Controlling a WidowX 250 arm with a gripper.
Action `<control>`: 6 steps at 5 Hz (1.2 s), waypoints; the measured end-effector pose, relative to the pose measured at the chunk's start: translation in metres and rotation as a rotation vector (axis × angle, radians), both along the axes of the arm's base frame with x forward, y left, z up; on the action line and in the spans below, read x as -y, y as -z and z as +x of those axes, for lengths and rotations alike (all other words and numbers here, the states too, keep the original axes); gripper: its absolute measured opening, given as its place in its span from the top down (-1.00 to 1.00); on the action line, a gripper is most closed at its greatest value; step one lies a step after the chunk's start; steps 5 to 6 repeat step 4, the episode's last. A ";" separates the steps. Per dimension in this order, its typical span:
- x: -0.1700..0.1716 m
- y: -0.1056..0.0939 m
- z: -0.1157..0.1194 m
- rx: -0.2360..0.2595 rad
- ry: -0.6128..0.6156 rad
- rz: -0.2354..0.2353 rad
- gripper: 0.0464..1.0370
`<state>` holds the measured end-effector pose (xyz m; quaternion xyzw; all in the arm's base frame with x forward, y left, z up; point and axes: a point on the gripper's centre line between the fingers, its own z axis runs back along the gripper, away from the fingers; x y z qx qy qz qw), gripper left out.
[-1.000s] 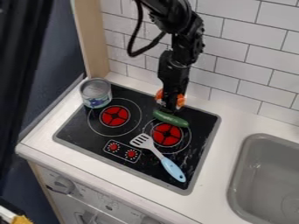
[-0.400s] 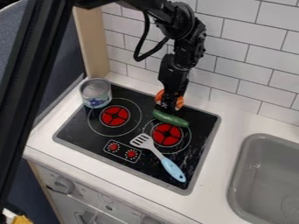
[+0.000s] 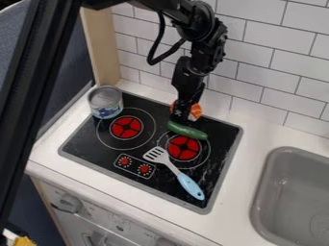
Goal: Put the sashimi to top of the stove
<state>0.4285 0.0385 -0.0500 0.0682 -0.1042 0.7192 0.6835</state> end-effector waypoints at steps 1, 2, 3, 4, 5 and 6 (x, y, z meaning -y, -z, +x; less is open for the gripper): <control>0.001 0.000 -0.001 -0.004 -0.008 -0.009 -0.93; 0.003 -0.026 0.000 0.053 -0.003 -0.021 -0.93; 0.006 -0.062 -0.004 0.132 0.028 -0.033 -0.93; 0.006 -0.079 -0.009 0.184 0.029 -0.032 -0.93; 0.006 -0.079 -0.009 0.184 0.029 -0.032 -0.93; 0.006 -0.079 -0.009 0.184 0.029 -0.032 -0.93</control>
